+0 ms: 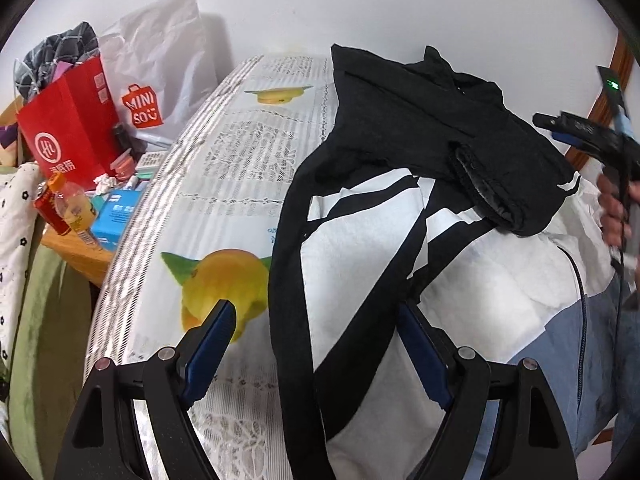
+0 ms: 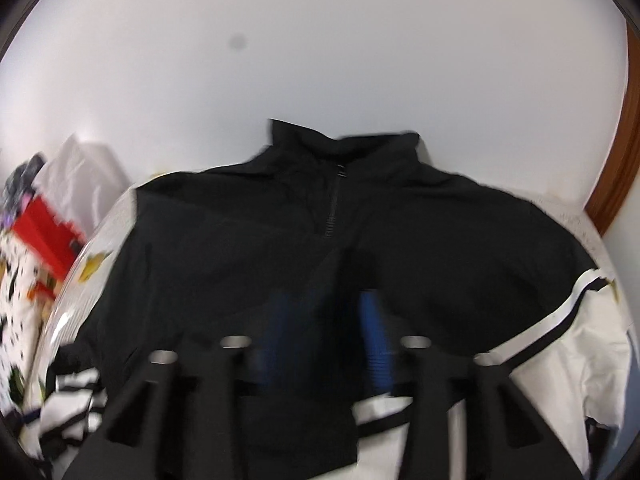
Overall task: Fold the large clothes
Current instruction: 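Move the right tool over to the blue sleeve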
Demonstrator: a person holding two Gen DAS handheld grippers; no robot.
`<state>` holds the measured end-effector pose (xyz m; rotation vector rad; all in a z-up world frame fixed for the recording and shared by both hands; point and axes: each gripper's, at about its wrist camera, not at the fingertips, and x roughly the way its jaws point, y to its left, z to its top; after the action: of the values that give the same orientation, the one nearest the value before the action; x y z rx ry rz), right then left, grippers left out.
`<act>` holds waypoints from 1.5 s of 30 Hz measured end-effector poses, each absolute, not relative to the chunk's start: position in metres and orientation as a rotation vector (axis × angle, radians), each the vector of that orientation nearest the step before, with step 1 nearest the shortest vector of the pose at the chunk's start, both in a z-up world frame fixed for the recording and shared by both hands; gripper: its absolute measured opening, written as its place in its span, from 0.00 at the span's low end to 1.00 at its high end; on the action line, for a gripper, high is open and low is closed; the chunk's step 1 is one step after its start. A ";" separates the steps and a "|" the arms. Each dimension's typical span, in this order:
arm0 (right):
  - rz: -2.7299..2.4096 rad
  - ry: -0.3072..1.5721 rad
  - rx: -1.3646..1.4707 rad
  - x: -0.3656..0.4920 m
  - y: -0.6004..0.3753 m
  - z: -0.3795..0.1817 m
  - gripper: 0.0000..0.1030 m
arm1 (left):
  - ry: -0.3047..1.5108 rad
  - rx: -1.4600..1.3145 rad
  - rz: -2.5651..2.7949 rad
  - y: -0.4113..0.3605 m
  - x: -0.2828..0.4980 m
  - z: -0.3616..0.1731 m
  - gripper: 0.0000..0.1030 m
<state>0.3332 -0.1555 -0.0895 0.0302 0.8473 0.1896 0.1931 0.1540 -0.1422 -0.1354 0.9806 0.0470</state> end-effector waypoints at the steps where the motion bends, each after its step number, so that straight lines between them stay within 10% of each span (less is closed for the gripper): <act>1: 0.207 0.830 0.013 0.321 -0.151 -0.085 0.62 | 0.978 -0.137 0.055 0.154 0.191 -0.141 0.79; 18: 0.431 0.949 -0.297 0.244 0.002 -0.141 0.70 | 0.977 -0.136 0.092 0.151 0.167 -0.132 0.79; 26: 0.480 0.910 -0.203 0.258 -0.016 -0.122 0.07 | 0.974 -0.153 0.111 0.148 0.173 -0.128 0.79; 35: 0.327 0.720 -0.053 0.259 -0.161 -0.039 0.07 | 0.940 -0.141 0.071 0.114 0.187 -0.112 0.79; 45: 0.102 0.814 0.139 0.302 -0.325 -0.069 0.13 | 0.969 -0.097 0.035 0.072 0.214 -0.115 0.79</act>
<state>0.3023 -0.3247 -0.0693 0.1389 0.8140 0.1015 0.2137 0.0717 -0.1154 -0.0968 0.9690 0.0346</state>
